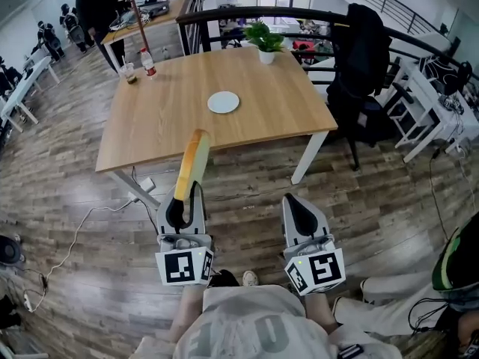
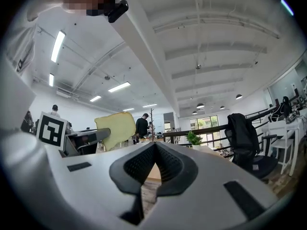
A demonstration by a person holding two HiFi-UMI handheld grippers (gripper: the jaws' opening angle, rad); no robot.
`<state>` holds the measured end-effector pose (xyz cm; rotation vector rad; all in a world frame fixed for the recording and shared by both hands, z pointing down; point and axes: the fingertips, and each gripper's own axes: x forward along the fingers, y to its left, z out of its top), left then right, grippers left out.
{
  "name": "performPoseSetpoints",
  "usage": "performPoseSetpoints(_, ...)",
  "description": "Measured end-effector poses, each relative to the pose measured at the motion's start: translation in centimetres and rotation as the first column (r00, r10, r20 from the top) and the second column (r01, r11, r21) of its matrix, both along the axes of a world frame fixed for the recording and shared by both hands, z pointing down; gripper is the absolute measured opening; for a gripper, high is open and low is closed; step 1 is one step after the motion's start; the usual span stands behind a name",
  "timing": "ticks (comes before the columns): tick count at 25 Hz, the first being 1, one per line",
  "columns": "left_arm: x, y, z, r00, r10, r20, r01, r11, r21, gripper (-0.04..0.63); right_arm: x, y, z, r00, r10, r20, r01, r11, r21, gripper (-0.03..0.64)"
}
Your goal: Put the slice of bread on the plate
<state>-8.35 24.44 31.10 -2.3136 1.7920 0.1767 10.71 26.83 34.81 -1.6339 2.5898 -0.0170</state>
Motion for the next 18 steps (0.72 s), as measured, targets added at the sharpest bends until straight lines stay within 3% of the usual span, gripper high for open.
performPoseSetpoints(11, -0.5, -1.7, 1.4, 0.999, -0.046, -0.029, 0.045, 0.999, -0.026, 0.091, 0.9, -1.1, 2.2, 0.999, -0.019, -0.028, 0.018, 0.999, -0.044, 0.018)
performPoseSetpoints(18, -1.3, -8.1, 0.5, 0.997, -0.017, -0.069, 0.019, 0.999, 0.038, 0.091, 0.1, -7.3, -0.2, 0.998, -0.01, -0.062, 0.013, 0.999, 0.037, 0.018)
